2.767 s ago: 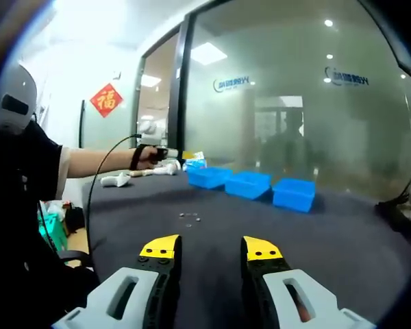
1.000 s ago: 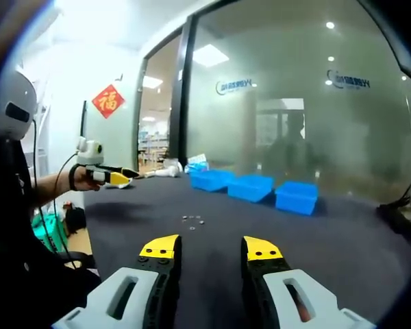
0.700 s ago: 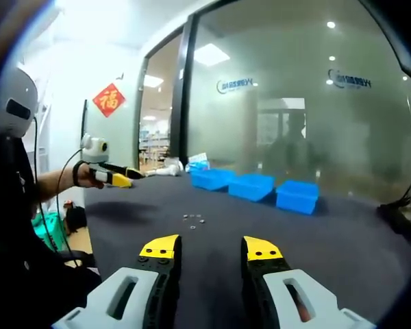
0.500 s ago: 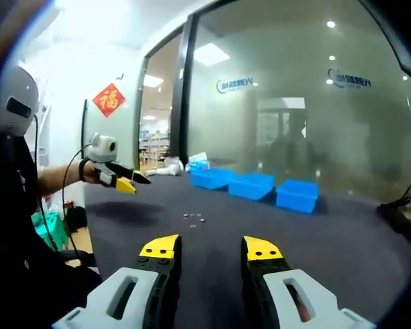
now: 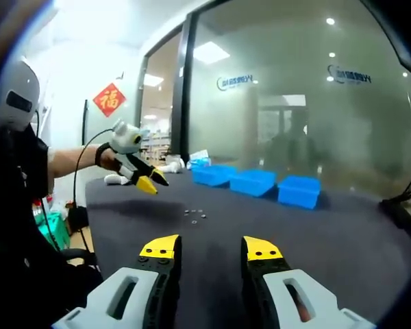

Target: Sort the screws, nuts, and washers into the corresponding bins

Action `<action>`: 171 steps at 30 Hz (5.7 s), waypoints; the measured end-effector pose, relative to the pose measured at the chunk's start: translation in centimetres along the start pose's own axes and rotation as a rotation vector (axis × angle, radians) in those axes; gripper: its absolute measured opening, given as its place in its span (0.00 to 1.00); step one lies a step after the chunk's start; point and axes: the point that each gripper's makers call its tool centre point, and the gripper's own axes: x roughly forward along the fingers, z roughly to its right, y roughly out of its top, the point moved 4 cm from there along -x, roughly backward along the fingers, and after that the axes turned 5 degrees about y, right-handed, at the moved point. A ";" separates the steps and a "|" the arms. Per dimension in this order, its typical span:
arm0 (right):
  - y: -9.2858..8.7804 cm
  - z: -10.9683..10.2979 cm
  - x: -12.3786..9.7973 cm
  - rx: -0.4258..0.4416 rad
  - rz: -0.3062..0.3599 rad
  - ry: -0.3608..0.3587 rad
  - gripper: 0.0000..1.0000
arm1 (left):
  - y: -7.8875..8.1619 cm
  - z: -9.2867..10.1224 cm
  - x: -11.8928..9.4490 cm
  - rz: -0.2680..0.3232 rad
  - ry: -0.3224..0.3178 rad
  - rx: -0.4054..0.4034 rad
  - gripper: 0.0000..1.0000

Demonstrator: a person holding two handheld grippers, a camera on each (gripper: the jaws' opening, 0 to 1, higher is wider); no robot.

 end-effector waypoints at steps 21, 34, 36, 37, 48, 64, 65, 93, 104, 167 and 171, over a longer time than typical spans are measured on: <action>-0.3 0.0 0.1 0.011 0.003 0.003 0.31 | 0.4 1.7 5.7 -0.144 -0.045 0.066 0.25; -0.8 0.1 0.1 0.022 0.000 0.001 0.31 | 0.2 1.6 6.6 -0.168 -0.051 0.075 0.19; -0.8 0.1 0.1 0.024 0.002 0.001 0.31 | 0.1 1.5 6.7 -0.172 -0.049 0.067 0.18; -0.8 0.2 0.1 0.023 0.001 0.001 0.31 | 0.1 1.5 6.7 -0.173 -0.049 0.066 0.18; -1.1 0.1 0.2 0.029 -0.002 0.004 0.31 | -0.4 1.7 7.1 -0.191 -0.060 0.067 0.12; -1.0 0.1 0.2 0.029 -0.002 0.006 0.31 | -0.5 1.7 7.2 -0.186 -0.063 0.046 0.06; -1.0 0.0 0.3 0.029 -0.002 0.007 0.31 | -0.5 1.6 7.2 -0.183 -0.063 0.041 0.06; 0.5 0.8 -0.1 0.019 0.038 -0.033 0.31 | 4.2 -1.5 0.8 0.335 0.160 -0.184 0.04; 0.8 0.5 0.0 0.009 0.039 -0.025 0.31 | 4.4 -4.5 -1.0 0.412 0.297 -0.181 0.04; -0.4 0.4 0.4 0.021 0.014 -0.023 0.31 | 8.1 -20.0 3.9 0.337 0.592 -0.291 0.41; -0.2 0.4 0.3 0.019 0.017 -0.025 0.31 | 8.2 -17.4 3.3 0.365 0.537 -0.276 0.41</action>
